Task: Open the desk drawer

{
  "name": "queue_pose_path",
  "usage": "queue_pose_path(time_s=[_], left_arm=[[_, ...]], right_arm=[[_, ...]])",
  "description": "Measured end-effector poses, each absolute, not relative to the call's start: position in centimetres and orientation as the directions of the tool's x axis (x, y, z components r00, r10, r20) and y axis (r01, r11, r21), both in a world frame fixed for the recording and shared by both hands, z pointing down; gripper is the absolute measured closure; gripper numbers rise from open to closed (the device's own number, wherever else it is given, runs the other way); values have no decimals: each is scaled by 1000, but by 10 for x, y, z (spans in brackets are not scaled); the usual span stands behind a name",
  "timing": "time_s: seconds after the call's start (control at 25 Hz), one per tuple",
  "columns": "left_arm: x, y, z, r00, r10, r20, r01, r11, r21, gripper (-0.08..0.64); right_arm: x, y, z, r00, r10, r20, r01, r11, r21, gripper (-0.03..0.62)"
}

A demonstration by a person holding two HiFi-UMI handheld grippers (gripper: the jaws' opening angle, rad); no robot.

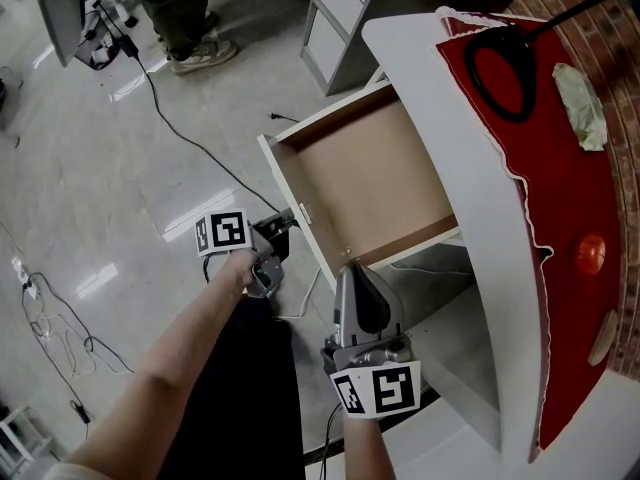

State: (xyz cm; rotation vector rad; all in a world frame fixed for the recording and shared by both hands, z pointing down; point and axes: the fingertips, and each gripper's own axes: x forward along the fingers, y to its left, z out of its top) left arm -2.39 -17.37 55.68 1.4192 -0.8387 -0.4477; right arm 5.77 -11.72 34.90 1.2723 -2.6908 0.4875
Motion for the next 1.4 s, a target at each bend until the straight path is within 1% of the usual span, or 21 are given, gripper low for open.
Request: queue_pose_path(time_s=[0.08, 0.28, 0.56, 0.72, 0.84, 0.88, 0.96, 1.04, 1.12, 1.2, 1.28, 1.4], left_arm=[[-30, -173, 560, 632, -741, 228, -194, 134, 972, 526], [-29, -174, 559, 662, -712, 235, -237, 99, 967, 526], [-30, -173, 559, 656, -716, 238, -234, 107, 966, 526], [-30, -173, 557, 671, -707, 222, -242, 74, 968, 525], [-36, -170, 558, 678, -702, 218, -259, 49, 965, 506], [-39, -168, 560, 677, -700, 225, -267, 50, 962, 494], [-46, -162, 564, 675, -696, 247, -287, 61, 956, 492], [-54, -155, 566, 665, -690, 284, -336, 63, 940, 492], [-64, -149, 565, 641, -686, 343, -428, 51, 902, 494], [-68, -144, 561, 617, -681, 395, -528, 14, 849, 501], [-70, -141, 551, 596, -678, 429, -611, -36, 791, 530], [-72, -135, 528, 586, -681, 439, -676, -112, 728, 548]], right_arm=[[56, -116, 352, -641, -725, 252, -768, 596, -237, 574], [49, -113, 357, -648, -717, 257, -762, 601, -243, 574], [35, -111, 358, -669, -694, 265, -743, 629, -229, 574], [29, -112, 358, -676, -687, 267, -737, 636, -229, 574], [23, -112, 361, -683, -680, 266, -731, 643, -230, 574], [22, -112, 362, -684, -679, 267, -729, 644, -231, 572], [20, -112, 363, -684, -677, 271, -729, 645, -231, 572], [17, -112, 364, -684, -675, 276, -729, 644, -231, 574], [14, -112, 363, -685, -673, 279, -728, 646, -230, 574], [11, -113, 361, -687, -670, 281, -726, 649, -226, 574], [6, -116, 361, -690, -666, 284, -723, 654, -223, 574], [-4, -121, 358, -695, -659, 288, -719, 654, -237, 574]])
